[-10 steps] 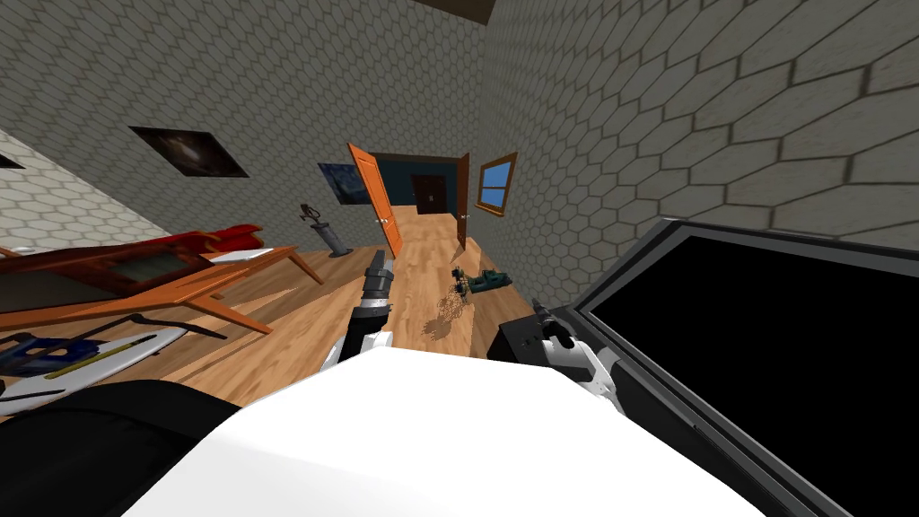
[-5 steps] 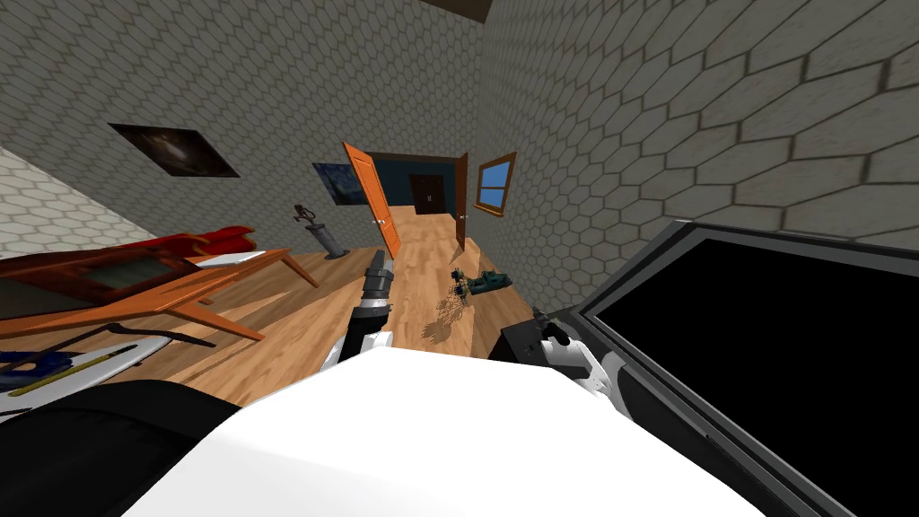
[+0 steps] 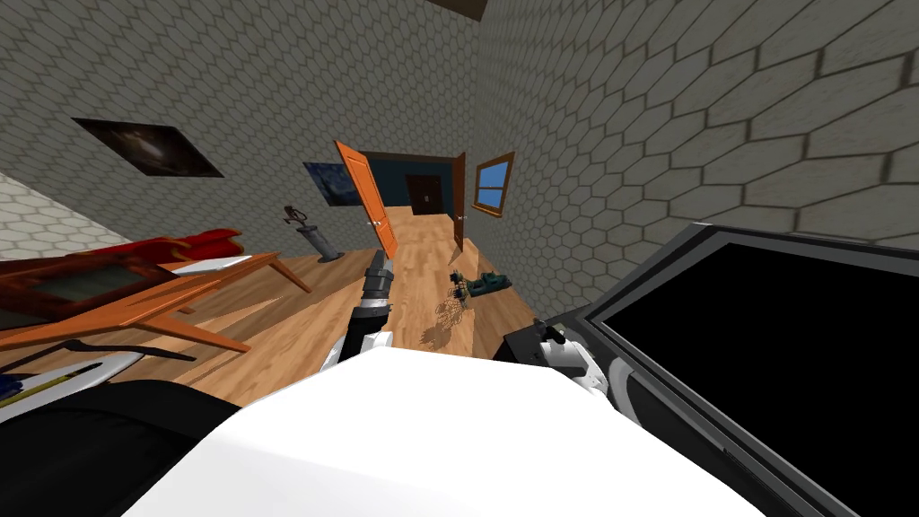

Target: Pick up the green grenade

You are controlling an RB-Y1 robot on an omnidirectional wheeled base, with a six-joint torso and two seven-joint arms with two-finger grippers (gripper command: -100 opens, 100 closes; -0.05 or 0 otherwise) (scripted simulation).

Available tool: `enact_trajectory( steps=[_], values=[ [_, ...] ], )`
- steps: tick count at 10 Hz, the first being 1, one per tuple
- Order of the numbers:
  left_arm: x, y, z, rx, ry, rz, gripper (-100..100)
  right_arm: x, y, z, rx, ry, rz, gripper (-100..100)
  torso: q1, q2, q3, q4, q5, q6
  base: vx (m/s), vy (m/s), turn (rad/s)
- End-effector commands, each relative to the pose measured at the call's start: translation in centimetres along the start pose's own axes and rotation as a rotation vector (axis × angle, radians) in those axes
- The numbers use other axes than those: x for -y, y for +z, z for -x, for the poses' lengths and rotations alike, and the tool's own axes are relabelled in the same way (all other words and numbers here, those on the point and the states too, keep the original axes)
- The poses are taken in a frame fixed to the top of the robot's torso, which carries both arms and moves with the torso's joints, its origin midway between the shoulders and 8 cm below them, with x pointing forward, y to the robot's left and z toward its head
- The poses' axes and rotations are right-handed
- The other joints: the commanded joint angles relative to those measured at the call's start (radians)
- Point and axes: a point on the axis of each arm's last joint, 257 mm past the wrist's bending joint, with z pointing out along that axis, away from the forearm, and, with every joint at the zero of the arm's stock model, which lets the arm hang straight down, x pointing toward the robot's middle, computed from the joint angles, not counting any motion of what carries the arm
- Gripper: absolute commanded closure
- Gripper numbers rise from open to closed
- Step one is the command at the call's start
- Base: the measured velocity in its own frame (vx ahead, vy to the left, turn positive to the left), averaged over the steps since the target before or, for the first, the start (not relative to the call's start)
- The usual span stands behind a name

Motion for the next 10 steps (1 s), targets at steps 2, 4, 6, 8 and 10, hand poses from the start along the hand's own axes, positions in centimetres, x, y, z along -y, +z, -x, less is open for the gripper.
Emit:
enact_trajectory(
  steps=[2,4,6,8,10],
  values=[
    [0.0,0.0,0.0,0.000,0.000,0.000,0,3.8,0.7,-1.5,-0.054,-0.039,-0.112,-100,0.000,0.001,0.000,0.000,0.000,0.000,0.092,0.044,-0.048],
    [0.0,0.0,0.0,0.000,0.000,0.000,0,6.0,0.9,-2.4,-0.088,-0.062,-0.180,-100,0.000,0.000,0.000,0.000,0.000,0.000,0.087,0.043,-0.046],
    [0.0,0.0,0.0,0.000,0.000,0.000,0,8.4,0.8,-3.4,-0.125,-0.084,-0.254,-100,0.000,0.001,0.000,0.000,0.000,0.000,0.083,0.041,-0.050],
    [0.0,0.0,0.0,0.000,0.000,0.000,0,10.5,0.6,-4.2,-0.158,-0.105,-0.317,-100,0.000,0.001,0.000,0.000,0.000,0.000,0.083,0.046,-0.047],
    [0.0,0.0,0.0,0.000,0.000,0.000,0,12.1,0.3,-4.9,-0.186,-0.123,-0.369,-100,0.000,0.001,0.000,0.000,0.000,0.000,0.092,0.038,-0.044]
  ],
)
